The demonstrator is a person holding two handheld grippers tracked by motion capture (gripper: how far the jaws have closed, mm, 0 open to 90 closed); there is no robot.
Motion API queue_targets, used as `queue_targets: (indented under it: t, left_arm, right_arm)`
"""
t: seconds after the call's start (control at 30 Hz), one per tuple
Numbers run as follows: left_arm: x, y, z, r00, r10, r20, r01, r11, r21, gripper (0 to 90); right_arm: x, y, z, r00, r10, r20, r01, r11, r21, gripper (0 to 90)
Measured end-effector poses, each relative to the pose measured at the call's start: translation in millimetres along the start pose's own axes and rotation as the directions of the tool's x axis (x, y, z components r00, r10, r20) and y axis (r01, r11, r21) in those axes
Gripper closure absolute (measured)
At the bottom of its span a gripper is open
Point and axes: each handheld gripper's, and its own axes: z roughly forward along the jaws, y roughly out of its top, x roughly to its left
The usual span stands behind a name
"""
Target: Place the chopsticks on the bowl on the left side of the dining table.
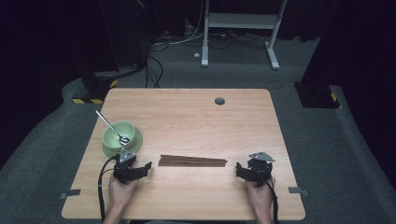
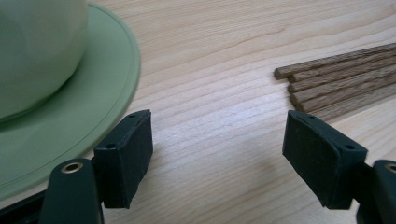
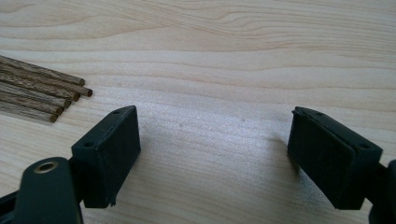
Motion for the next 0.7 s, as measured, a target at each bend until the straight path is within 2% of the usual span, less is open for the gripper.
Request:
queue_targets:
  t: [0.2, 0.43, 0.7]
  left_arm:
    - [-3.9, 2.4, -0.1, 0.9993, 0.011, 0.037, -0.012, 0.9999, 0.003, 23.8]
    - [-6.3, 4.7, -0.8, 0.9989, 0.006, 0.047, -0.006, 1.0000, -0.002, 21.6]
    - [-10.4, 11.2, -0.7, 0.9967, 0.008, 0.081, -0.009, 1.0000, 0.001, 19.6]
  right_arm:
    - [0.2, -0.1, -0.2, 1.0000, -0.001, -0.002, 0.001, 1.000, -0.002, 17.4]
    - [0.2, -0.1, -0.2, 1.0000, -0.001, -0.002, 0.001, 1.000, -0.002, 17.4]
    - [0.2, -0.2, -0.2, 1.0000, -0.003, -0.003, 0.003, 1.000, -0.003, 17.8]
